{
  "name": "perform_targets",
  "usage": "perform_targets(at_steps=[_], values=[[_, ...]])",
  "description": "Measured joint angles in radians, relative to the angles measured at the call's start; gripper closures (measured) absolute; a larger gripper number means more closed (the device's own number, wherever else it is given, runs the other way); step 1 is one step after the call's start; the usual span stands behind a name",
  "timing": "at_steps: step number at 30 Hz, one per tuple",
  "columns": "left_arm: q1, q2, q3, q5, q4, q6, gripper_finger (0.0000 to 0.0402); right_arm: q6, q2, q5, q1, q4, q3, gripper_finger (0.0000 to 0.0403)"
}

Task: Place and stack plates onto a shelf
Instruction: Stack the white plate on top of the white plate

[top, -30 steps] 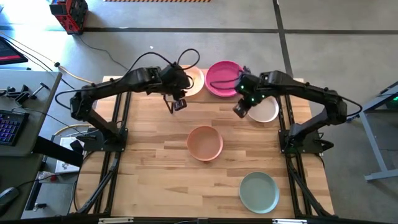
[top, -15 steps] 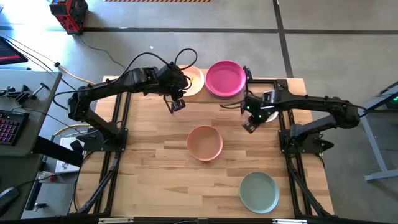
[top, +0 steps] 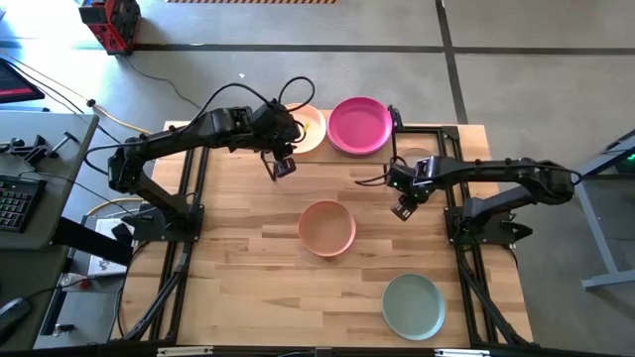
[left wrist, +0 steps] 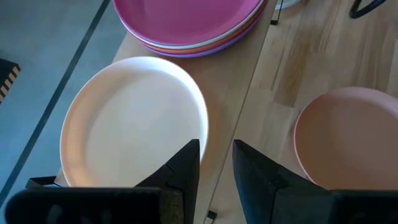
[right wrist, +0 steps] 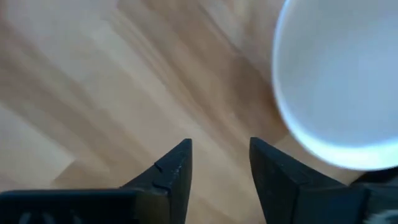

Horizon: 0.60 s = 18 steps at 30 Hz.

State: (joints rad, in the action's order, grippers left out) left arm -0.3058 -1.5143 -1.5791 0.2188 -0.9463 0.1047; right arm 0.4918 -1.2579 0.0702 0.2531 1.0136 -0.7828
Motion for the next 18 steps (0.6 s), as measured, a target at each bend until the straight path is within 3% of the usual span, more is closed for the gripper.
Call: perform_targets(at_steps=[9,18], values=[[0.000,0.000,0.000,0.000,0.001,-0.024,0.0316,-0.081,-0.006,0.116,0.000,-0.133,0.082,0.0253],[0.000,-0.001,0.000,0.000,0.001,-0.024,0.0316,-0.108,-0.006,0.132,0.009,-0.220,0.166,0.0253]])
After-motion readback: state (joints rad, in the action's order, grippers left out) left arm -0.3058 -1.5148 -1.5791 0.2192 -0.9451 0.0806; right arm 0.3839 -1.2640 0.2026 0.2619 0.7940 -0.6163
